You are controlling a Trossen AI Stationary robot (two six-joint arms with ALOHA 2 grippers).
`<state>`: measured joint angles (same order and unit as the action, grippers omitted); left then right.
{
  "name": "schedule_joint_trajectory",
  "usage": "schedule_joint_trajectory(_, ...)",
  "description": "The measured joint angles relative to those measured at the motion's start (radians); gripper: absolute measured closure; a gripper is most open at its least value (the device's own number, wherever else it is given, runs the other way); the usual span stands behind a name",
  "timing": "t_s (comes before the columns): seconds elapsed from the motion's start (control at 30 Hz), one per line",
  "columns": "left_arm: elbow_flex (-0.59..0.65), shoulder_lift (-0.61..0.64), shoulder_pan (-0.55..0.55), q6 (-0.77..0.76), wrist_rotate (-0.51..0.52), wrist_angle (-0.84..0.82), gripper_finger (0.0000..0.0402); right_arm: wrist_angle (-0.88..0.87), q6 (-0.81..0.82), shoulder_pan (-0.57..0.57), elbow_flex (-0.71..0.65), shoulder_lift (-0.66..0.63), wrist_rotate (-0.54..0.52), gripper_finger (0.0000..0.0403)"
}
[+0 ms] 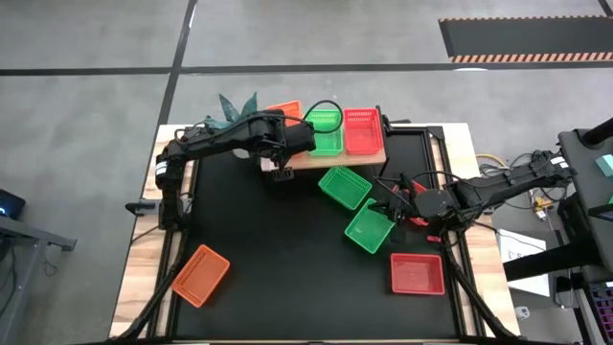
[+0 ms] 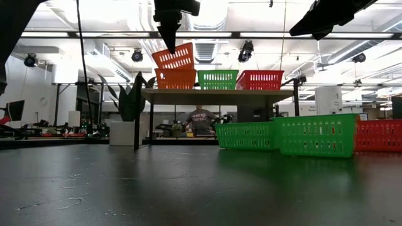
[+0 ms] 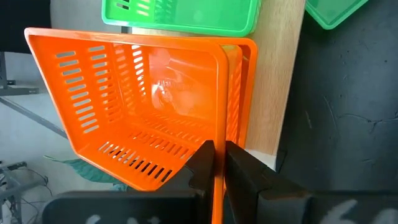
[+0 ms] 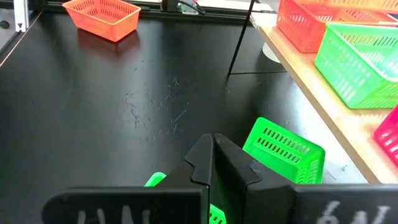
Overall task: Stack baskets on shelf by color
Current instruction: Stack the top orange bin on top of the orange bin on the shelf
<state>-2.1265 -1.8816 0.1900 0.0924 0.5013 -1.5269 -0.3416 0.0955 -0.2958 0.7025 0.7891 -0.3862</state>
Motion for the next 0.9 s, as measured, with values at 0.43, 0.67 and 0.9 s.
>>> schedule_joint_trajectory(0.43,0.0,0.0,0.001,0.001,-0.003,0.0,0.0383,0.0,0.001,0.0,-0.003,0.0,0.0,0.0394)
schedule_joint_trajectory(0.67,0.0,0.0,0.003,-0.003,-0.004,0.0,0.033,0.0,0.0,0.0,-0.003,0.0,0.0,0.0394)
schedule_joint_trajectory(0.9,0.0,0.005,-0.001,0.025,-0.003,0.0,0.0292,-0.001,-0.001,0.0,-0.003,0.0,0.0,0.0394)
